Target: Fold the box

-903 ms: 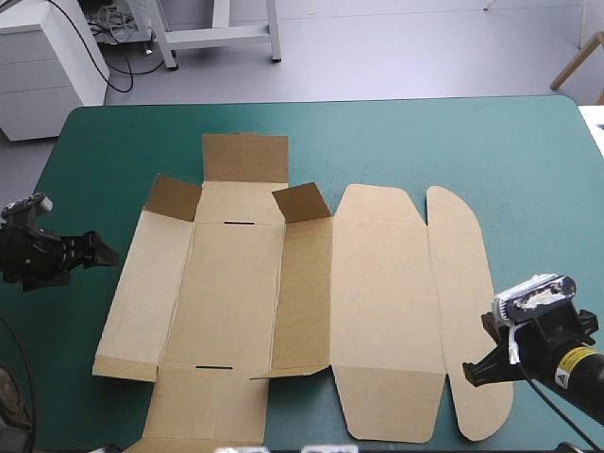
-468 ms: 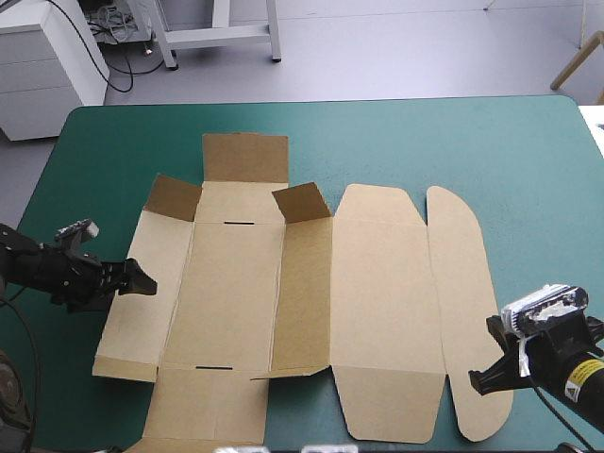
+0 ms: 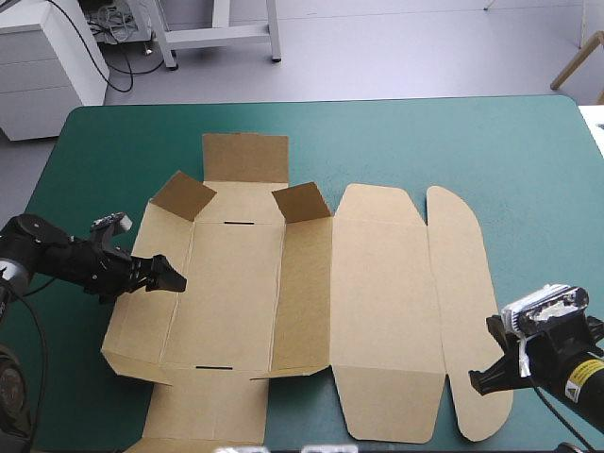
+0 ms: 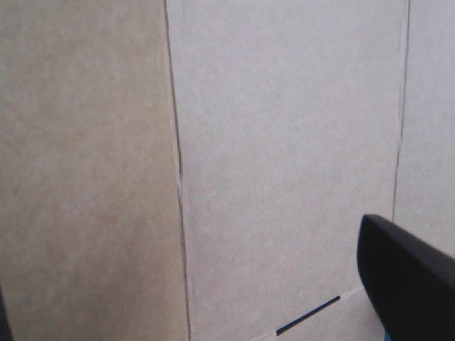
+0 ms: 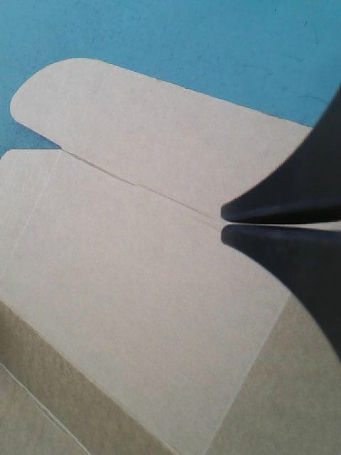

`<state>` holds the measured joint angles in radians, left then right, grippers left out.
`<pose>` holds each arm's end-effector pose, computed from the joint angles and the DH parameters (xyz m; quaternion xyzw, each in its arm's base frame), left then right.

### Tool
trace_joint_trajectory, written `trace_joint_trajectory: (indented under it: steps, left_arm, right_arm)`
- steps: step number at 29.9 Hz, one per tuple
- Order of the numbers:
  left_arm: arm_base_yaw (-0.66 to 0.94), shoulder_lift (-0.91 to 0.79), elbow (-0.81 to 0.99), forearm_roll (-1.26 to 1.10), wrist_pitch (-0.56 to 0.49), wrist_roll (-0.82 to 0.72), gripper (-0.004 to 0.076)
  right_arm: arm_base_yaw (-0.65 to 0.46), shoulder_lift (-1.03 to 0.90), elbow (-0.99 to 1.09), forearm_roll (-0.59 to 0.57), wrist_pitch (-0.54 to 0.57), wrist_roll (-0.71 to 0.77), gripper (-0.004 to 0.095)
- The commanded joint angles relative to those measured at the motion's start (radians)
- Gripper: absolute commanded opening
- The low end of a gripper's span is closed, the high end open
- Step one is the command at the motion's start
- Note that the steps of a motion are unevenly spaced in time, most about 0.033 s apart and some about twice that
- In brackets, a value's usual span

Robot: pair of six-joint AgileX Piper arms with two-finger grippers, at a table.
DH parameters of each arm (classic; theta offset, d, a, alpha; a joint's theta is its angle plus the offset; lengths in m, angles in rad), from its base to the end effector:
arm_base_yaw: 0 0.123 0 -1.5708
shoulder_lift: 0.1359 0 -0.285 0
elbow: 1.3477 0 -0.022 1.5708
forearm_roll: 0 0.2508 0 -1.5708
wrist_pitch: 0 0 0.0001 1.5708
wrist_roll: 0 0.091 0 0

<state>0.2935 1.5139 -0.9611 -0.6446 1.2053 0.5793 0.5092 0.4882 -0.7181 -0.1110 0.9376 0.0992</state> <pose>0.2588 0.0248 0.2389 0.0083 0.9559 -0.2827 0.0795 0.0686 0.0290 0.3361 -0.1893 0.8675 0.0845 0.4522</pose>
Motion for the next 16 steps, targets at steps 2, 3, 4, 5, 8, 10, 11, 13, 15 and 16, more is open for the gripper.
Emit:
trace_joint_trajectory:
  steps: [2, 3, 4, 5, 8, 10, 11, 13, 15, 16]
  left_arm:
    - [-0.005, -0.030, -0.021, -0.065, 0.016, 0.005, 0.0659]
    - [-0.005, -0.029, -0.021, -0.065, 0.016, 0.005, 0.0638]
    - [-0.005, -0.029, -0.021, -0.065, 0.012, 0.005, 0.0609]
    - [-0.005, -0.029, -0.021, -0.065, 0.010, 0.005, 0.0580]
    - [-0.005, -0.022, -0.021, -0.063, 0.010, 0.005, 0.0433]
    - [-0.005, -0.010, -0.021, -0.063, 0.015, 0.005, 0.0274]
    - [-0.005, -0.005, -0.021, -0.062, 0.022, 0.005, 0.0183]
    - [-0.005, 0.009, -0.021, -0.062, 0.029, 0.005, 0.0000]
    - [-0.005, 0.021, -0.021, -0.062, 0.054, 0.005, -0.0006]
    - [-0.005, 0.027, -0.021, -0.062, 0.064, 0.005, -0.0010]
  right_arm:
    - [-0.006, 0.006, -0.021, -0.012, -0.068, -0.007, -0.0014]
    - [-0.006, 0.006, -0.021, -0.012, -0.068, -0.007, -0.0014]
    - [-0.006, 0.006, -0.021, -0.012, -0.068, -0.007, -0.0014]
    - [-0.006, 0.006, -0.021, -0.012, -0.068, -0.007, -0.0014]
    - [-0.006, 0.006, -0.021, -0.012, -0.068, -0.007, -0.0014]
    - [-0.006, 0.006, -0.021, -0.012, -0.066, -0.007, -0.0014]
    - [-0.006, 0.006, -0.021, -0.012, -0.066, -0.007, -0.0014]
    - [-0.006, 0.006, -0.021, -0.012, -0.064, -0.007, -0.0014]
    - [-0.006, 0.006, -0.021, -0.012, -0.064, -0.013, -0.0014]
    - [-0.006, 0.006, -0.021, -0.012, -0.064, -0.015, -0.0014]
